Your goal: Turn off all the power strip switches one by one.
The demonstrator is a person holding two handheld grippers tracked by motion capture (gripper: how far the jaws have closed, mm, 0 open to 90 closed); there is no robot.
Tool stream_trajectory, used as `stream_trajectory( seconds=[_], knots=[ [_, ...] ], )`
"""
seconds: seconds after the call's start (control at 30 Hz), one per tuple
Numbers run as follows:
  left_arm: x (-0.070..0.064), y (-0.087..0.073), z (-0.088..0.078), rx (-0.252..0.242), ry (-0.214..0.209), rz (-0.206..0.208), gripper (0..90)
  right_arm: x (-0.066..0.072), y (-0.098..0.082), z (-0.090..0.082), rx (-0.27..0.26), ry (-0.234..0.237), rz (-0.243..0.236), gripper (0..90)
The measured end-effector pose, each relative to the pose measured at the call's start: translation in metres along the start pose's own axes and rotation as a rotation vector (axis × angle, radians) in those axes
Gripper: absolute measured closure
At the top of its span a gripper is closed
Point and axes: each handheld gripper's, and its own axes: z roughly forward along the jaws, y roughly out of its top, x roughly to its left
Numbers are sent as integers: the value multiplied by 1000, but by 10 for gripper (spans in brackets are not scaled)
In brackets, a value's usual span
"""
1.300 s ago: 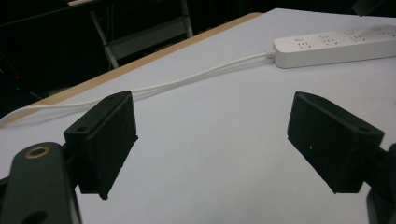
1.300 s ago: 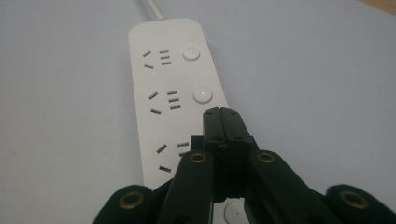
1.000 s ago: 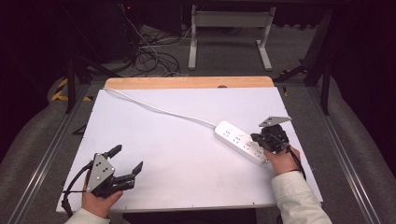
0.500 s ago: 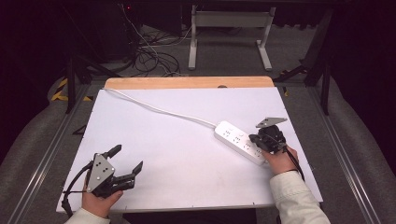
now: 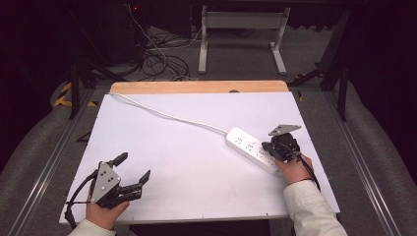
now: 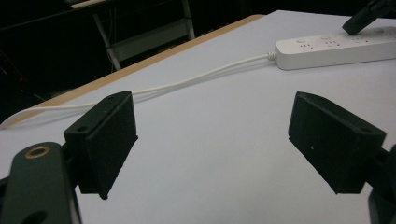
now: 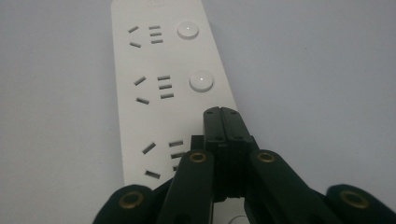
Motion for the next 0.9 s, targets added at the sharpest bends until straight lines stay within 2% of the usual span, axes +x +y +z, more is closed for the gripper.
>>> stream_trajectory(
  seconds=[0.37, 0.5, 0.7, 0.73, 0.77, 0.83, 0.9],
  knots=[
    [-1, 0, 0, -2, 2, 0, 160, 1, -2, 0, -8, -13, -12, 900],
    [-1, 0, -1, -2, 3, 2, 160, -1, -4, 0, -20, 2, -1, 900],
    [0, 1, -1, -4, 7, 7, 160, 1, -3, 0, -16, -4, -10, 900],
    [-1, 1, -1, -7, 7, 1, 160, 0, -3, -3, -43, -7, -9, 900],
    [0, 1, -2, -8, 7, 0, 160, -1, -1, -6, -48, -14, -6, 900],
    [0, 1, -1, -8, 8, -2, 160, -2, 3, -24, -175, -12, 12, 900],
    [1, 1, 0, -4, 9, -2, 160, -2, 9, -33, -208, -8, 20, 900]
  ],
)
